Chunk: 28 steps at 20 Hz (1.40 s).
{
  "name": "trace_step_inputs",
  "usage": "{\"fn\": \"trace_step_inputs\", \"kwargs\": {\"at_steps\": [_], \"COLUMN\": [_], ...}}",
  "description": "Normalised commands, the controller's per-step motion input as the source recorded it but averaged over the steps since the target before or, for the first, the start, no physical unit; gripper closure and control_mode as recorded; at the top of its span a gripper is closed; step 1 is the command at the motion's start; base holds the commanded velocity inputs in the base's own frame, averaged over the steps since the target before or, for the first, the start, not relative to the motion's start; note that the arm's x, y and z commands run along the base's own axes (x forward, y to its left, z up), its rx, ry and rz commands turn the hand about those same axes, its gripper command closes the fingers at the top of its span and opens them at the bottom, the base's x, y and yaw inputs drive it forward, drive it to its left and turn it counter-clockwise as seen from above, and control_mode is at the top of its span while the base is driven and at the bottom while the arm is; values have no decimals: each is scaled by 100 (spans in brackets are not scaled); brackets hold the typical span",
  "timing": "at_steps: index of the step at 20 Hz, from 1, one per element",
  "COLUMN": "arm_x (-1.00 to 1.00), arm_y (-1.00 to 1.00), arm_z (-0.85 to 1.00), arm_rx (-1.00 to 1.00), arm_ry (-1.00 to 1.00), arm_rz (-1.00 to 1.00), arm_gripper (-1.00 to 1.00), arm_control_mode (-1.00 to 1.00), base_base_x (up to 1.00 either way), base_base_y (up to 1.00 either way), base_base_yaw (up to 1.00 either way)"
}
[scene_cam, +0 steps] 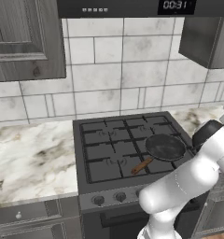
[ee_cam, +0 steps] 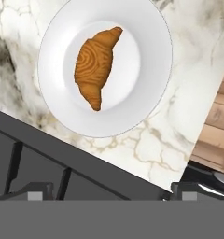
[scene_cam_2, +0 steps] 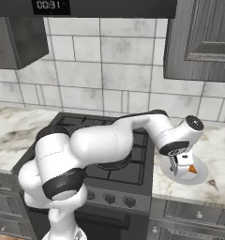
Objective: Pick the croissant and place it on the pan. Then turn on the stove to warm the croissant.
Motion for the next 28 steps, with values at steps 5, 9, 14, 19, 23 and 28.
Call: {"fn": "trace_step_inputs", "kwargs": {"at_steps": [5,9,14,19,23,28], "arm_x": [4,0,10,15,10,5], "arm_y": [-18,-18,-12,-5,-5,0], "arm_z": [-5,-16,-8,-3,-7,-19], "arm_rx": [0,0,0,0,0,0], "arm_ry": [0,0,0,0,2,5], "arm_rz": [0,0,0,0,0,0], "arm_gripper": [-100,-100,-100,-100,-100,-100], "arm_control_mode": [-100,-100,-100,-100,-100,-100], "base_base_x": [0,0,0,0,0,0], "base_base_y": [0,0,0,0,0,0], "base_base_yaw": [0,0,0,0,0,0]}}
